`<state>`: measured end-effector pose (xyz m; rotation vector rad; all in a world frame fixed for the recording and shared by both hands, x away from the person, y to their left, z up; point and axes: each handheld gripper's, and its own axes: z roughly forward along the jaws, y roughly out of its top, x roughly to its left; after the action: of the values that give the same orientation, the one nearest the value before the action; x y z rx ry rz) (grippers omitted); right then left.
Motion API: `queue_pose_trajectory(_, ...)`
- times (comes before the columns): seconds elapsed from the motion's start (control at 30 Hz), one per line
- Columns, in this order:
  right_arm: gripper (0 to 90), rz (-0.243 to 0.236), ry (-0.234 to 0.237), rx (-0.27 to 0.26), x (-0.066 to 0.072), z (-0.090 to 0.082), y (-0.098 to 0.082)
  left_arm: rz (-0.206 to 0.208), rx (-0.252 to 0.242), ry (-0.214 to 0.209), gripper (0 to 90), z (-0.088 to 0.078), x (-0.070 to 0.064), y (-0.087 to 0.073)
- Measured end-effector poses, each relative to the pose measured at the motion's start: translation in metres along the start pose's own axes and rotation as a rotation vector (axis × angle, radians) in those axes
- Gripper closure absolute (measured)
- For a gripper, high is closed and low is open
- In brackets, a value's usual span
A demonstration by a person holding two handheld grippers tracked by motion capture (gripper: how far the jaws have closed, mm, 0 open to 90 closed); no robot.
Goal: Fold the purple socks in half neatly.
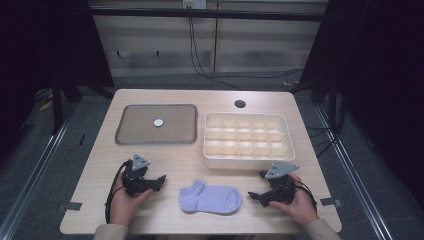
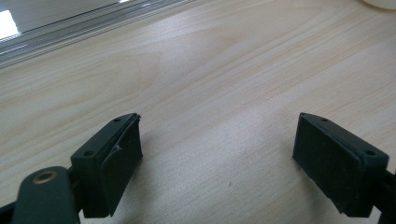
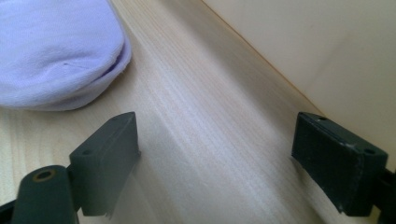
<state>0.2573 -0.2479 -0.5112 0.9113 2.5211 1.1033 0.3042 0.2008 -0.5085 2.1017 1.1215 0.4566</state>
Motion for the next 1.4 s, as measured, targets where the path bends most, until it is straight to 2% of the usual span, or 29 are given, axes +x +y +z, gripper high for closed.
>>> queue_pose_trajectory(0.07,15.9,0.003,-0.001,0.0,0.001,-0.001,-0.001,0.003,0.02,-0.003,16.6,-0.001,0.0,0.002)
queue_pose_trajectory(0.13,22.0,0.004,0.008,-0.006,0.002,-0.003,-0.002,-0.011,0.034,-0.005,20.9,-0.002,-0.002,0.005)
queue_pose_trajectory(0.27,32.9,-0.025,0.029,0.003,0.004,-0.007,-0.001,-0.042,0.046,-0.069,28.8,-0.008,-0.009,0.013)
queue_pose_trajectory(0.33,40.6,-0.044,0.036,0.007,0.007,-0.009,0.001,-0.059,0.038,-0.117,34.9,-0.013,-0.015,0.019)
queue_pose_trajectory(0.37,40.6,-0.044,0.036,0.007,0.007,-0.009,0.001,-0.059,0.038,-0.117,35.1,-0.013,-0.015,0.019)
queue_pose_trajectory(0.4,47.6,-0.044,0.061,-0.001,0.01,-0.012,0.003,-0.043,0.039,-0.133,36.6,-0.015,-0.023,0.023)
queue_pose_trajectory(0.47,52.6,-0.042,0.073,-0.001,0.014,-0.014,0.005,-0.002,0.061,-0.142,39.1,-0.017,-0.03,0.027)
queue_pose_trajectory(0.53,59.0,-0.05,0.087,0.004,0.018,-0.014,0.006,0.009,0.078,-0.166,40.9,-0.017,-0.037,0.028)
queue_pose_trajectory(0.6,65.3,-0.059,0.091,0.016,0.02,-0.014,0.006,0.003,0.082,-0.175,43.2,-0.016,-0.04,0.028)
queue_pose_trajectory(0.63,68.5,-0.054,0.092,0.015,0.021,-0.014,0.007,0.009,0.104,-0.197,44.1,-0.017,-0.044,0.029)
queue_pose_trajectory(0.67,71.0,-0.051,0.103,0.013,0.022,-0.015,0.007,0.009,0.104,-0.197,45.6,-0.017,-0.044,0.029)
queue_pose_trajectory(0.73,77.2,-0.054,0.119,0.016,0.023,-0.015,0.008,0.004,0.113,-0.229,48.5,-0.018,-0.05,0.03)
queue_pose_trajectory(0.83,84.6,-0.041,0.15,0.035,0.025,-0.014,0.007,0.011,0.13,-0.238,49.9,-0.02,-0.056,0.032)
queue_pose_trajectory(0.93,86.9,-0.05,0.167,0.041,0.026,-0.013,0.007,0.016,0.145,-0.255,51.0,-0.02,-0.059,0.033)
queue_pose_trajectory(1.0,89.7,-0.056,0.184,0.048,0.029,-0.011,0.01,0.037,0.166,-0.272,51.9,-0.019,-0.063,0.032)
queue_pose_trajectory(1.23,90.0,-0.076,0.204,0.047,0.032,-0.007,0.014,0.04,0.193,-0.288,53.5,-0.015,-0.071,0.028)
queue_pose_trajectory(1.33,90.0,-0.077,0.209,0.049,0.033,-0.006,0.015,0.05,0.206,-0.286,53.8,-0.012,-0.074,0.027)
queue_pose_trajectory(1.4,90.0,-0.088,0.212,0.051,0.033,-0.003,0.016,0.075,0.233,-0.28,55.3,-0.006,-0.08,0.028)
